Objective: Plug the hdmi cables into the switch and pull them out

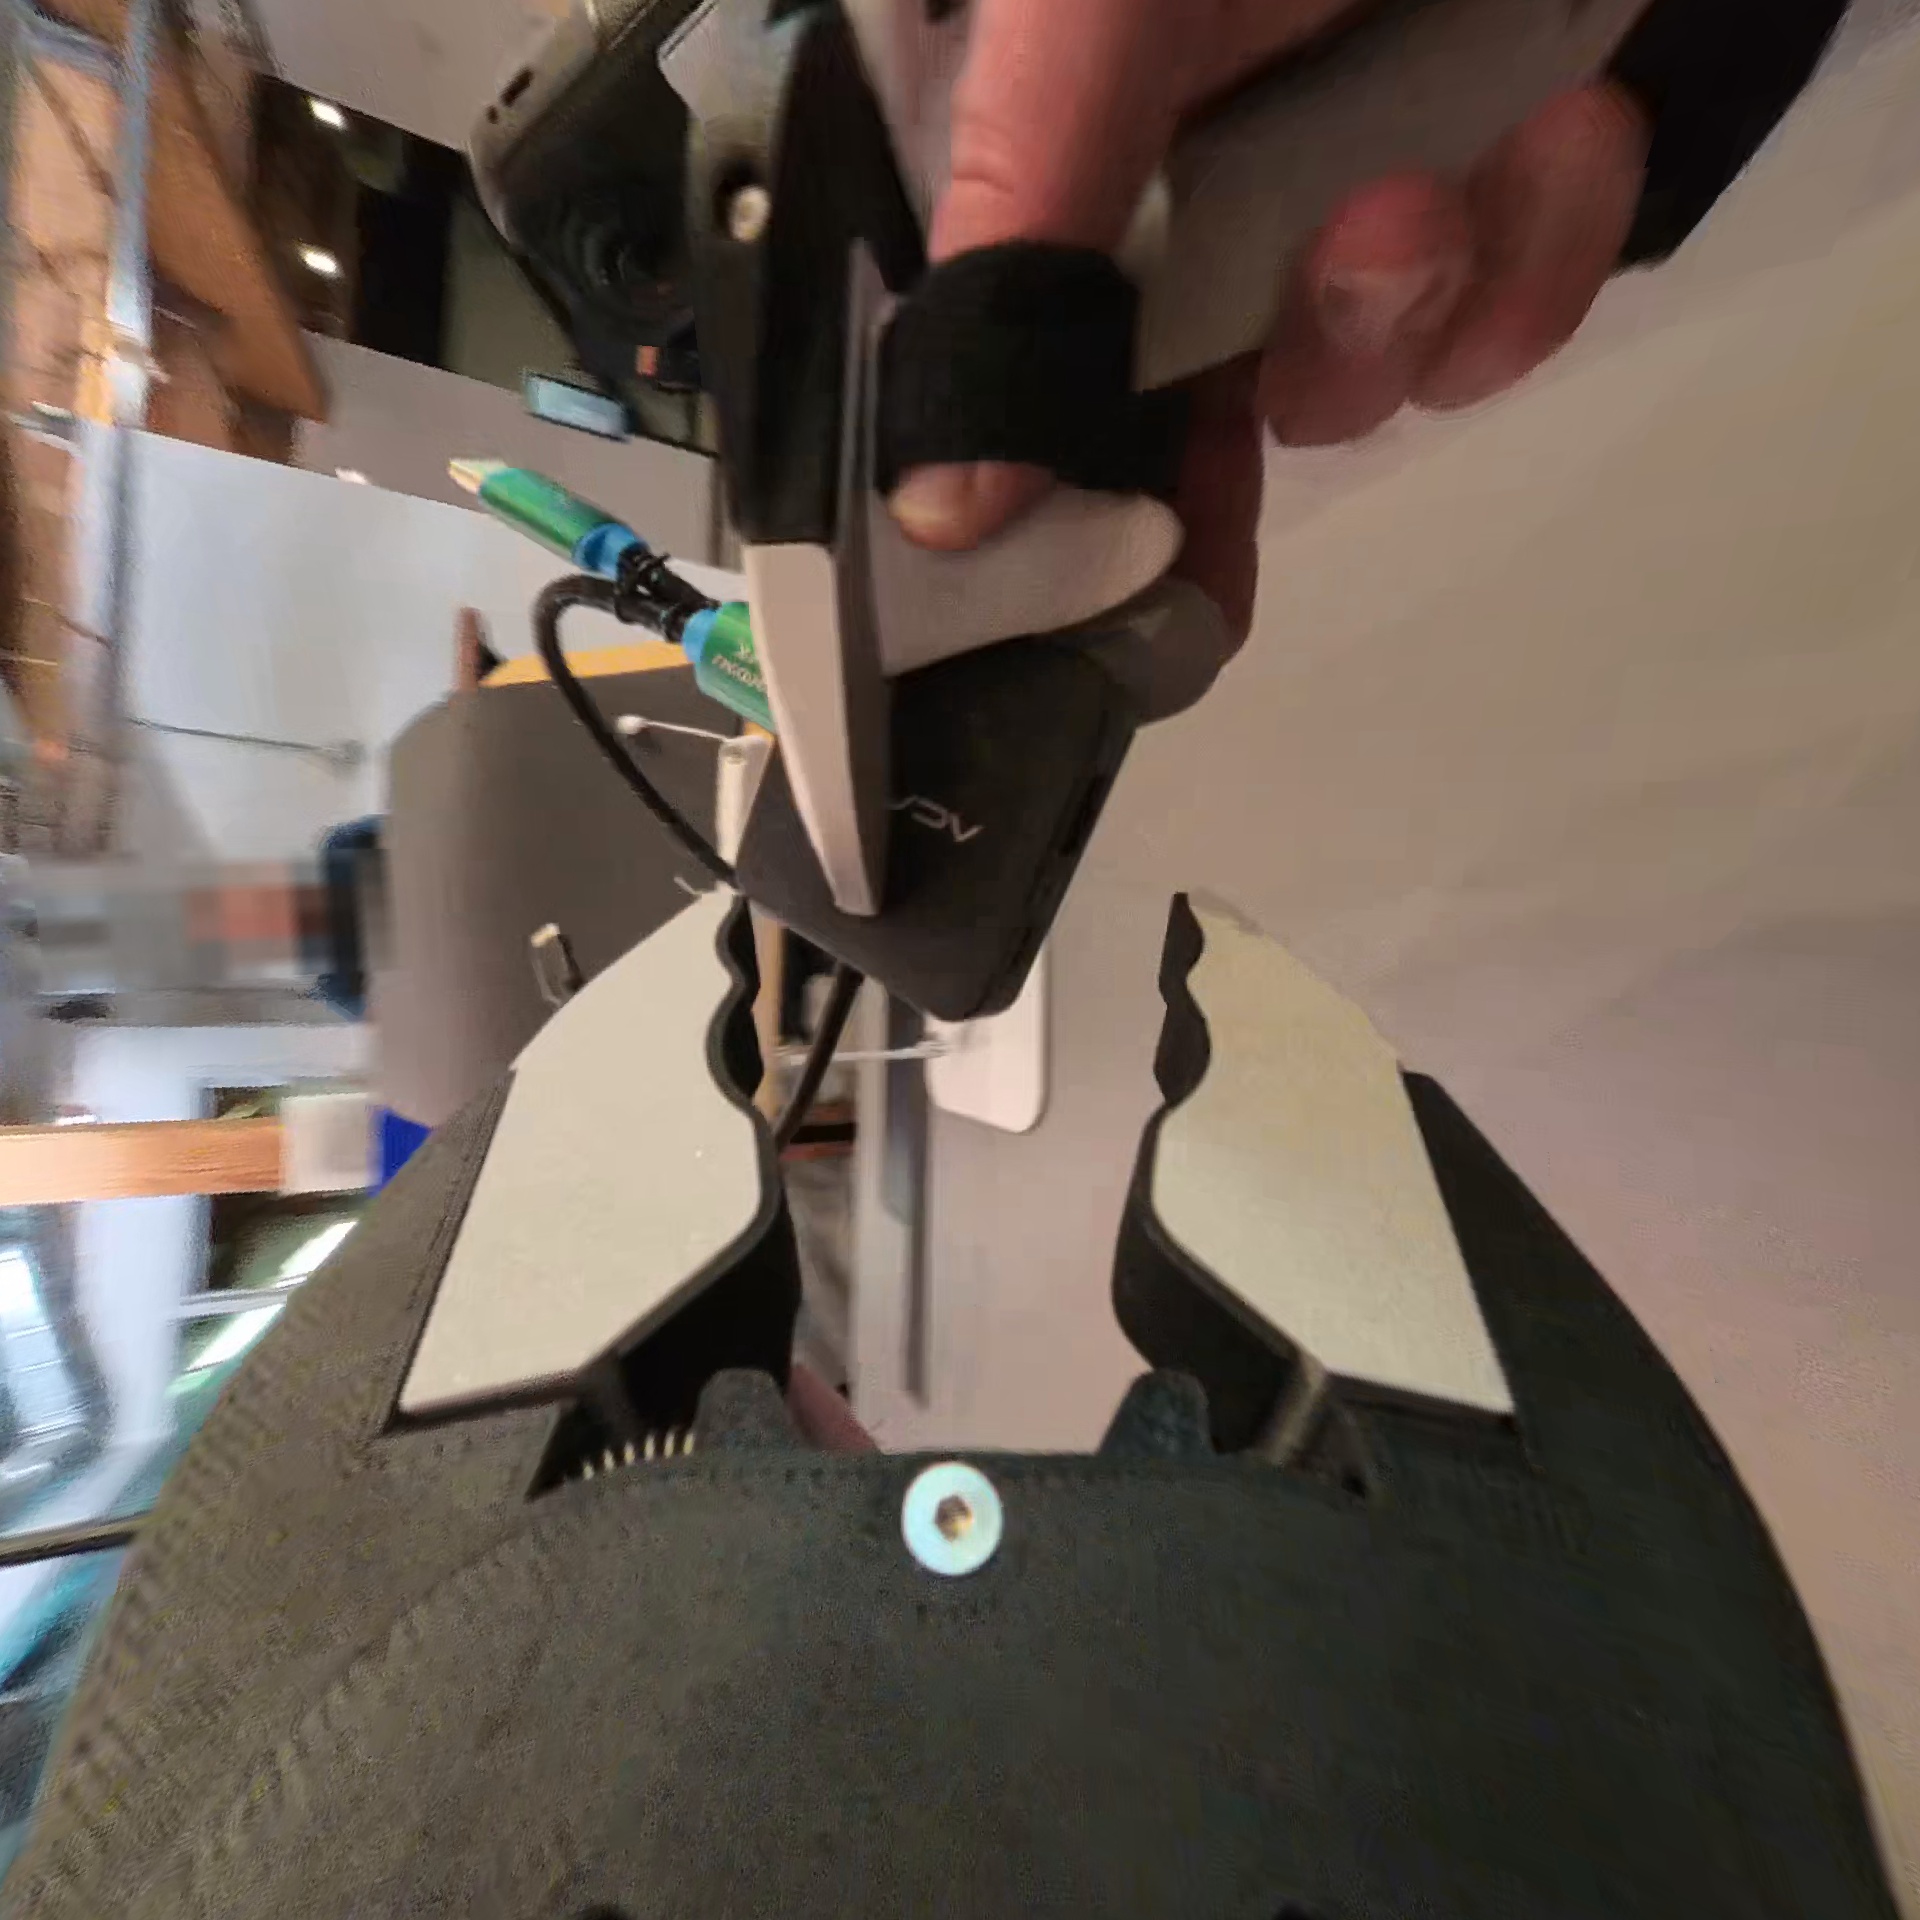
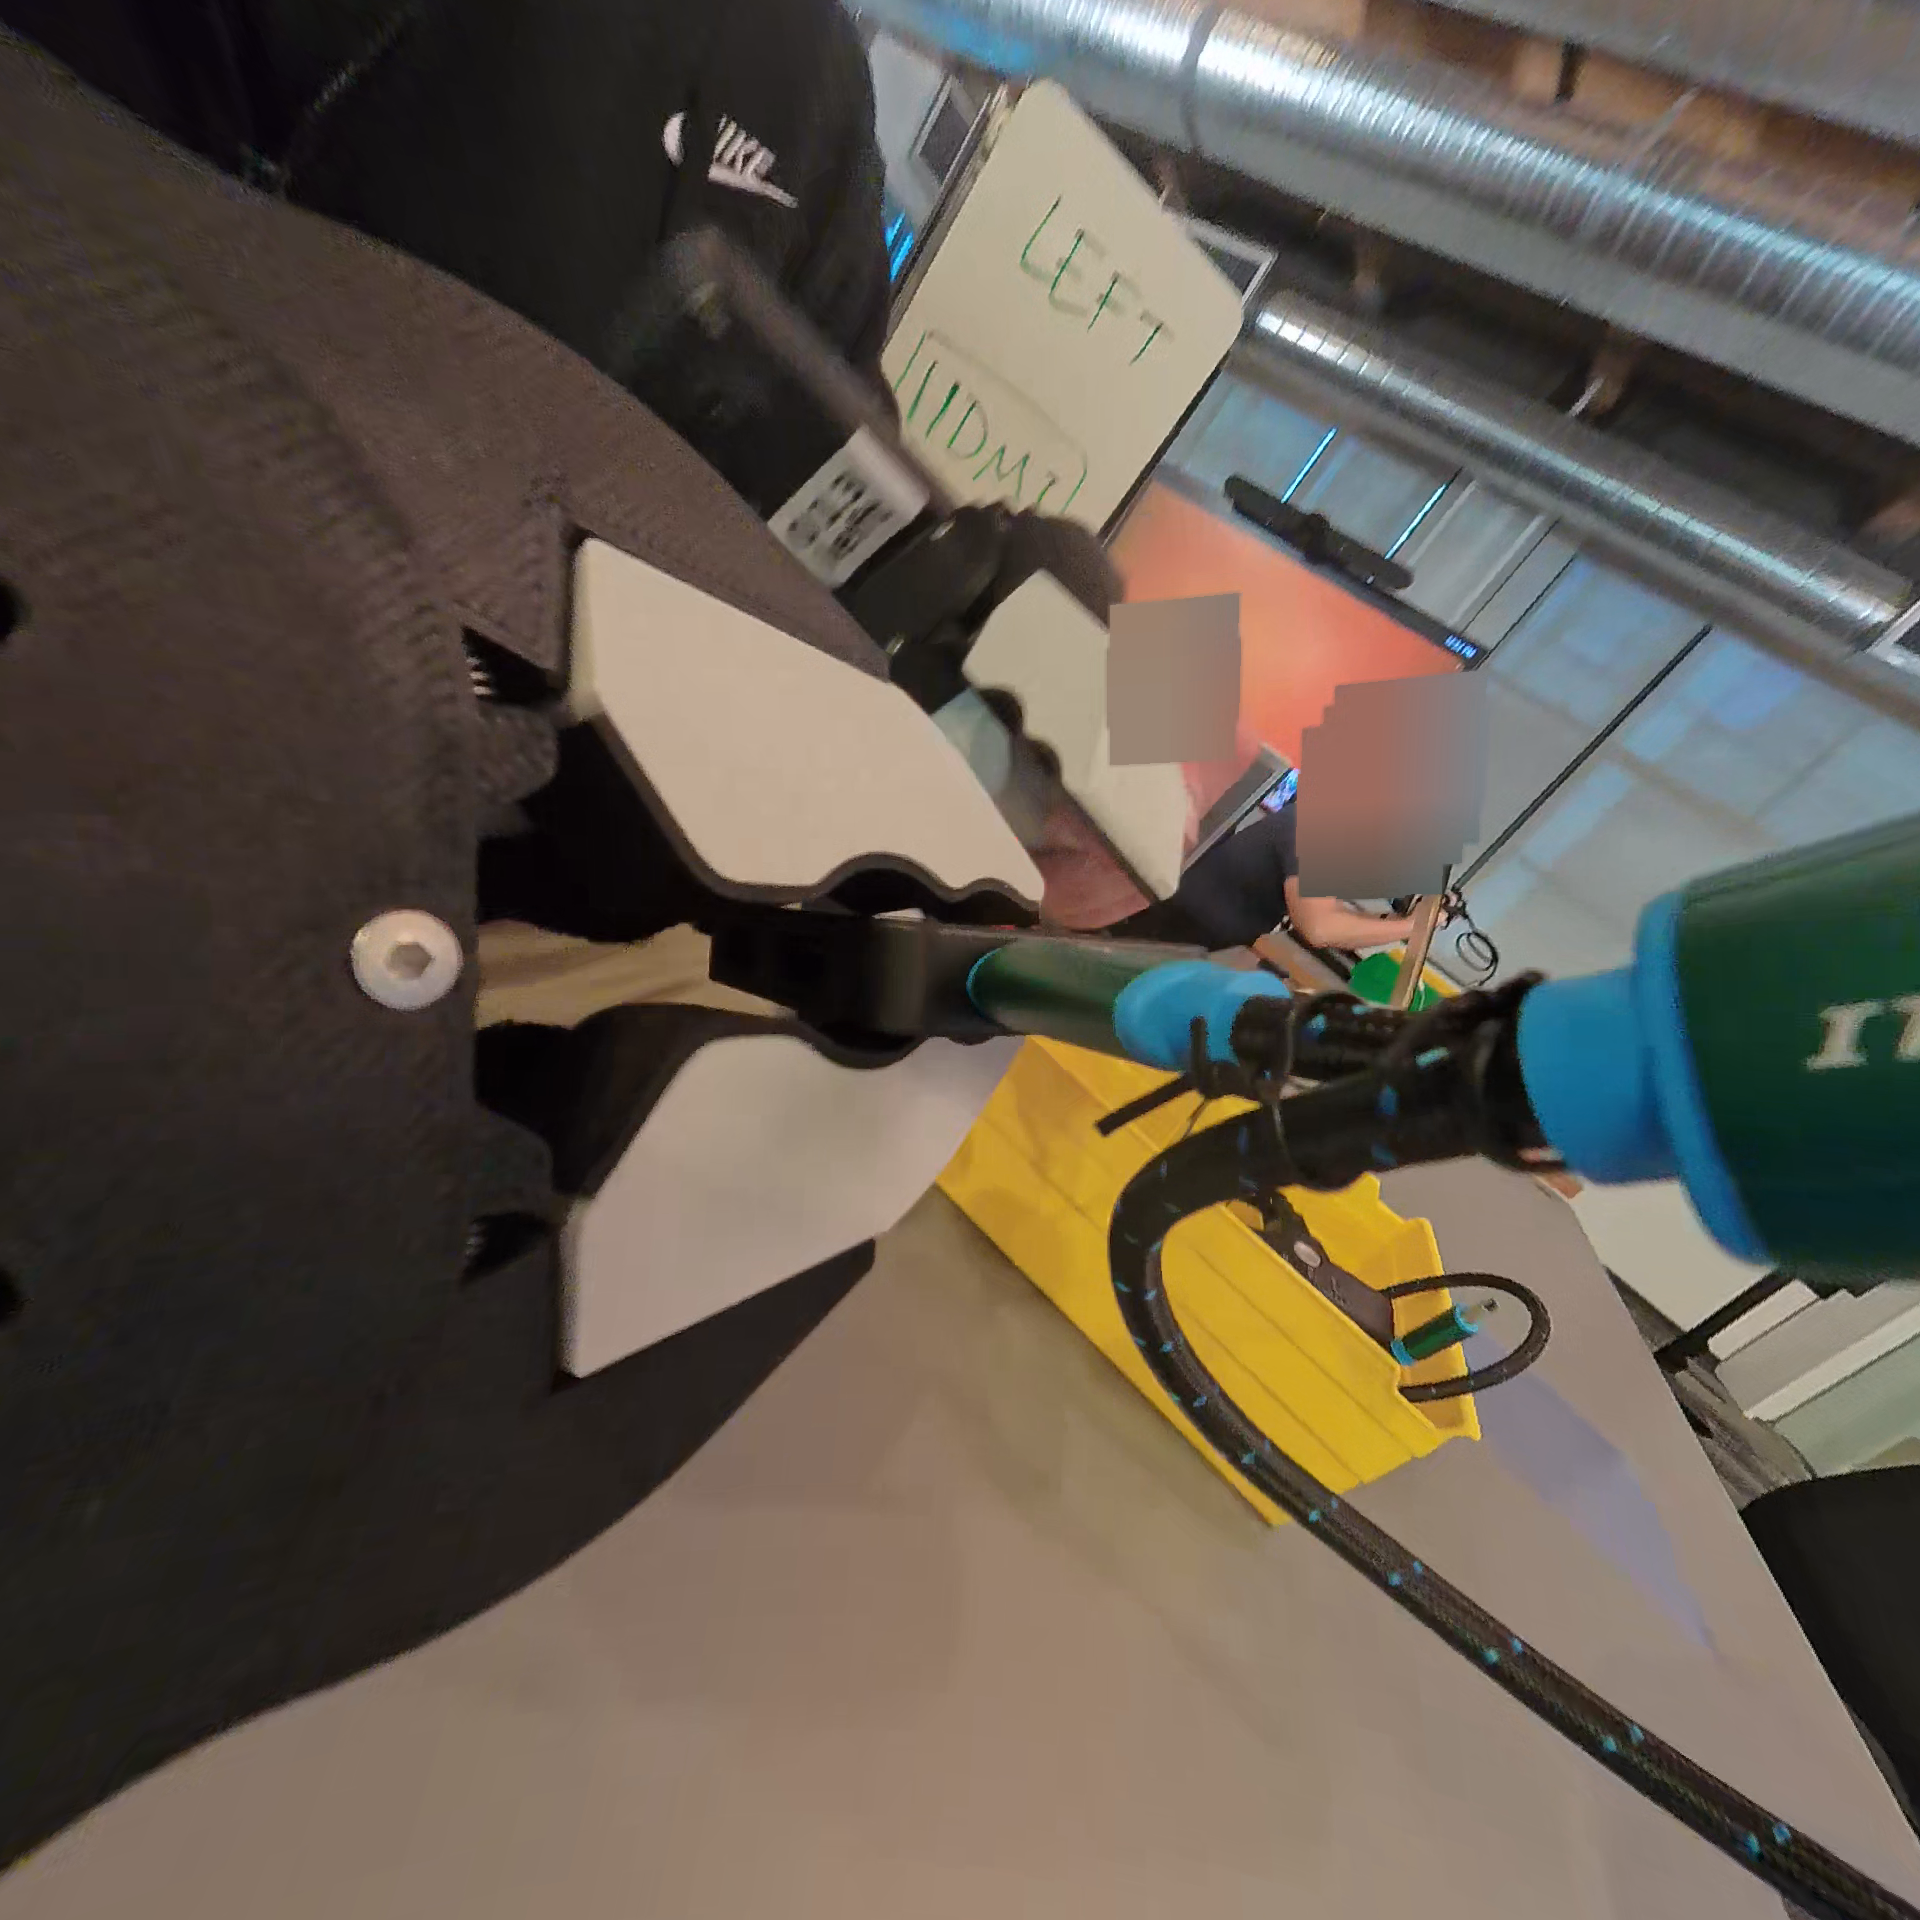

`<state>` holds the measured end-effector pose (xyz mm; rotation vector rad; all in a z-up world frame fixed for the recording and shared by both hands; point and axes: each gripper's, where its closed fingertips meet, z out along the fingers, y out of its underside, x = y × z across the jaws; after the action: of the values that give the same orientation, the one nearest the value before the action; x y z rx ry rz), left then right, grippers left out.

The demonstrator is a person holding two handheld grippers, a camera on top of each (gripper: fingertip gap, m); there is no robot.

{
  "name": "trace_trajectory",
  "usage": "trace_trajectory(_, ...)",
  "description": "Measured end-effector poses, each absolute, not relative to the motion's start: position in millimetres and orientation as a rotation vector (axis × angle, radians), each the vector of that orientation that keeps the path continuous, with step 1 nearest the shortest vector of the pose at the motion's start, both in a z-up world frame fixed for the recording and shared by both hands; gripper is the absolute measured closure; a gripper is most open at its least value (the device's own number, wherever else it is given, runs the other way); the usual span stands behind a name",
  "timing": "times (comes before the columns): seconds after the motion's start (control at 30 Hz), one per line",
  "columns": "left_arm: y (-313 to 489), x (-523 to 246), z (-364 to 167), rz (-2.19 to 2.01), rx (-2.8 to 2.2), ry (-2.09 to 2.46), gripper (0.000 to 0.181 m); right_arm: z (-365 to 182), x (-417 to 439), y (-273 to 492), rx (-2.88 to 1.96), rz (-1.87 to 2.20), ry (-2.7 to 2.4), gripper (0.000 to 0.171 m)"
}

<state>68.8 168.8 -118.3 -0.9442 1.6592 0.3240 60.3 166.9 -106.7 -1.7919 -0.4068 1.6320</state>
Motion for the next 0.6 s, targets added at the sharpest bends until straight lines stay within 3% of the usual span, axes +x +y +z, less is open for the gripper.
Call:
trace_trajectory(0.07, 179, 67, -119, 0.484, -0.857, 1.602, 0.111, -104, 58, 166, -1.779, 1.688, -0.362, 0.158)
trace_trajectory(0.2, 189, 64, -103, 0.662, -0.697, 1.418, 0.150, -102, 55, 164, -1.764, 1.779, -0.273, 0.158)
trace_trajectory(0.4, 195, 55, -108, 0.654, -0.736, 1.383, 0.167, -96, 54, 164, -1.693, 1.880, -0.194, 0.137)
trace_trajectory(0.6, 190, 49, -100, 0.609, -0.690, 1.375, 0.168, -95, 66, 167, -1.675, 1.863, -0.223, 0.148)
